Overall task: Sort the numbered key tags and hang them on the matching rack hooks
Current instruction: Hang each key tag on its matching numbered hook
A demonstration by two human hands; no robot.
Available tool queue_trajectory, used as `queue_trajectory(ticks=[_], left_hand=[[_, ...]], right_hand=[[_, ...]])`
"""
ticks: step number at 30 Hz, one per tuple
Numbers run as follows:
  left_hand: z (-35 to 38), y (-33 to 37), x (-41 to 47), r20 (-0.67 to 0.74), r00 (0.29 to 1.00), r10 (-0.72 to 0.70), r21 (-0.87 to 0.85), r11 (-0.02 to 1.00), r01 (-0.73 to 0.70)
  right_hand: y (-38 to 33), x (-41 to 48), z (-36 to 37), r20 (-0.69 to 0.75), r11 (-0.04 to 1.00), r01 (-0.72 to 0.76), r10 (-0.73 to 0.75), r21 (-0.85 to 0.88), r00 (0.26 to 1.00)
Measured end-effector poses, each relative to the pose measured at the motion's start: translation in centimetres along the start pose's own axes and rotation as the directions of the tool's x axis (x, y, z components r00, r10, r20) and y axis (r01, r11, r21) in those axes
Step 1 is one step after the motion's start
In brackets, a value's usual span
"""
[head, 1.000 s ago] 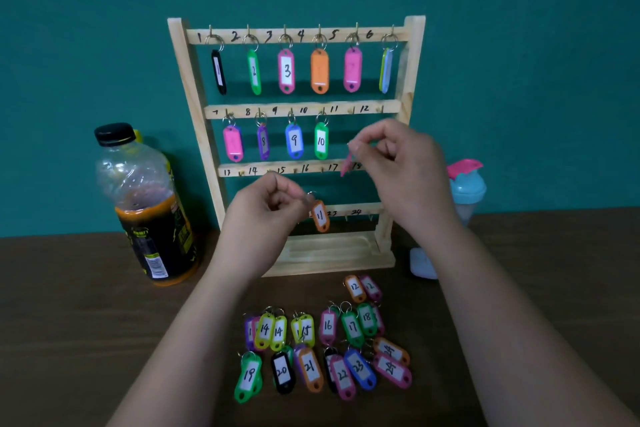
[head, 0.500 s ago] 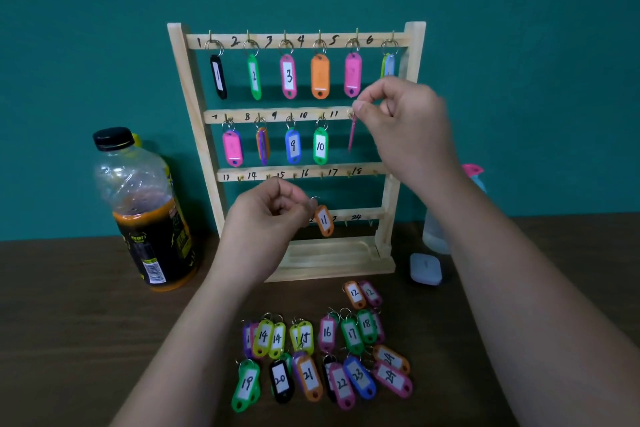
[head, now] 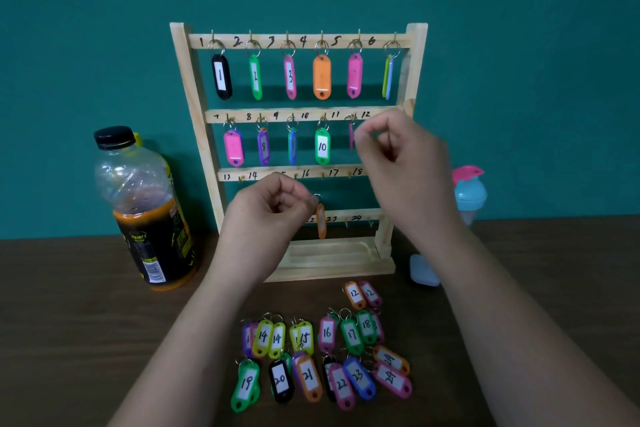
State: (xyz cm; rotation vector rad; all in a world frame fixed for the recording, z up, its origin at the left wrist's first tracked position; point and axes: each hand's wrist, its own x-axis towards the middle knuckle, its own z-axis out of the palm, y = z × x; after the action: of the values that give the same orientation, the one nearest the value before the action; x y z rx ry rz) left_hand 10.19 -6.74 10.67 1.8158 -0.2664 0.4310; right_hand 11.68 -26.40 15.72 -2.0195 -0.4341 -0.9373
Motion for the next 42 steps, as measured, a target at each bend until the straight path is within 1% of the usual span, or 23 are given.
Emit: queue_trajectory(ticks=[2,4,6,9,12,15,18,21,24,26,30,34,38,40,42], left_hand=[[0.0,0.1,0.0,-0.009,1.000,0.013,0.014,1.000,-0.012],[0.1,0.2,-0.1,-0.013,1.000,0.019,0.025,1.000,-0.019],[0.1,0.1,-0.1,-0.012,1.000,0.028,0.047,0.999,-0.028],[0.2,-0.2,-0.3,-0.020,0.999,0.047,0.109,0.993,-0.044],[0.2,-0.1,-0.4,-0.028,0.998,0.060,0.117,0.992,-0.057],[0.1,0.0,-0.4,-0.018,0.998,0.055,0.078,0.995,-0.054],[-0.1,-0.3,-0.3,0.008,1.000,0.024,0.055,0.998,-0.024],[-0.1,-0.9,-0.3,0.047,0.999,-0.014,0.080,0.997,0.010],[0.0,-1.2,-0.4,0.090,0.995,-0.040,0.110,0.993,0.030],[0.0,-1.3,-0.5,0.112,0.992,-0.055,0.134,0.990,0.039],[0.0,-1.4,-0.6,0.133,0.989,-0.062,0.170,0.985,0.039],[-0.1,-1.6,-0.6,0.143,0.988,-0.059,0.188,0.982,0.032],[-0.2,-1.8,-0.6,0.155,0.987,-0.048,0.204,0.979,0.015],[-0.2,-2.0,-0.6,0.157,0.987,-0.047,0.218,0.976,0.012],[-0.2,-2.1,-0.6,0.157,0.986,-0.047,0.227,0.974,0.011]], right_hand=[[-0.1,-1.8,0.4,0.098,0.999,0.010,-0.014,0.041,0.995],[0.3,-3.2,1.1,0.207,0.996,-0.040,0.021,0.085,0.978],[0.8,-4.1,1.7,0.270,0.994,-0.068,0.042,0.089,0.962],[1.3,-4.5,2.0,0.296,0.995,-0.068,0.044,0.071,0.954],[1.5,-4.4,1.9,0.302,0.994,-0.081,0.057,0.067,0.952],[1.6,-4.0,1.8,0.266,0.993,-0.087,0.064,0.076,0.962],[1.6,-2.3,0.9,0.133,0.992,-0.093,0.082,0.083,0.988],[1.5,0.0,0.0,0.026,0.994,-0.091,0.089,0.063,0.996],[1.4,2.1,-0.3,-0.026,0.995,-0.091,0.092,0.031,0.995],[1.2,3.2,-0.4,-0.019,0.994,-0.107,0.107,0.005,0.994],[0.7,4.4,-0.5,0.047,0.988,-0.151,0.153,-0.028,0.987],[0.2,4.8,-0.5,0.021,0.985,-0.171,0.172,-0.028,0.985],[-0.1,4.8,-0.5,0.044,0.973,-0.183,0.191,-0.137,0.981],[-0.1,4.6,-0.3,0.062,0.966,-0.169,0.185,-0.198,0.981],[0.0,4.2,-0.2,0.059,0.964,-0.146,0.163,-0.223,0.985]])
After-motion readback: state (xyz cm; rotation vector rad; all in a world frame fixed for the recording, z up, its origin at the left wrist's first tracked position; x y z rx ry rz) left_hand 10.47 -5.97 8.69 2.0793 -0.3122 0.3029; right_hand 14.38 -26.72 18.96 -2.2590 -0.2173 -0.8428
